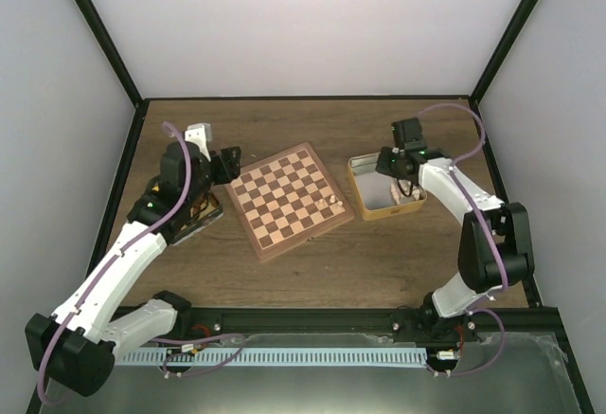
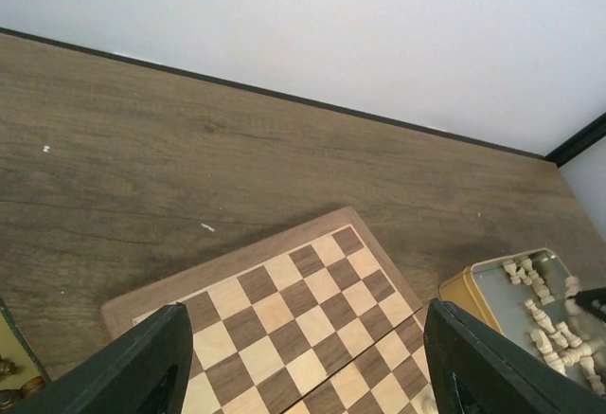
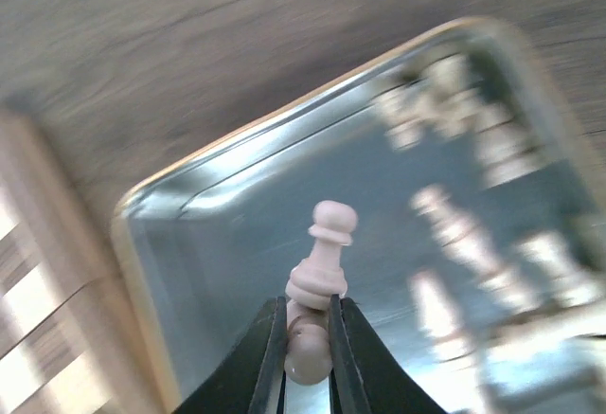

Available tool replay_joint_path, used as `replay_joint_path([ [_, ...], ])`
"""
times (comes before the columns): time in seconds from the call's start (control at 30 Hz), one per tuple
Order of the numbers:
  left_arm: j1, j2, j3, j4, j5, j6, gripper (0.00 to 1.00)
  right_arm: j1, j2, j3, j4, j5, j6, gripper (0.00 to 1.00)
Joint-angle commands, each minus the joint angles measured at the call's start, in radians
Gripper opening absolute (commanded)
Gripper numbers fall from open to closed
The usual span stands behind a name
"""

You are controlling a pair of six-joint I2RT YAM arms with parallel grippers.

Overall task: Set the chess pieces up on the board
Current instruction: Pick up the chess piece from the storage box, then place the chess piece on the chessboard.

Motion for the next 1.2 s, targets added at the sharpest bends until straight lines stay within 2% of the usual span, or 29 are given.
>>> replay_joint_path([
  [0.0,0.005,-0.039,-0.013,0.031,-0.049,-0.02,0.69,0.16,-0.012,0.063,-0.074,-0.109,0.004,0.09],
  [0.2,0.005,-0.089,-0.03,0.046,-0.096,-0.025,0.69,0.385,0.031,0.137,-0.111,-0.177,-0.003,0.09],
  [0.4,0.005,-0.106,-0.035,0.049,-0.096,-0.029,0.69,0.476,0.097,0.182,-0.096,-0.294,-0.066,0.09],
  [0.77,0.005,-0.093,-0.039,0.052,-0.072,-0.038,0.69,0.506,0.17,0.222,-0.103,-0.176,-0.052,0.09],
  [1.17,0.005,-0.094,-0.04,0.056,-0.085,-0.034,0.69,0.64,0.308,0.285,-0.202,0.092,-0.068,0.09],
])
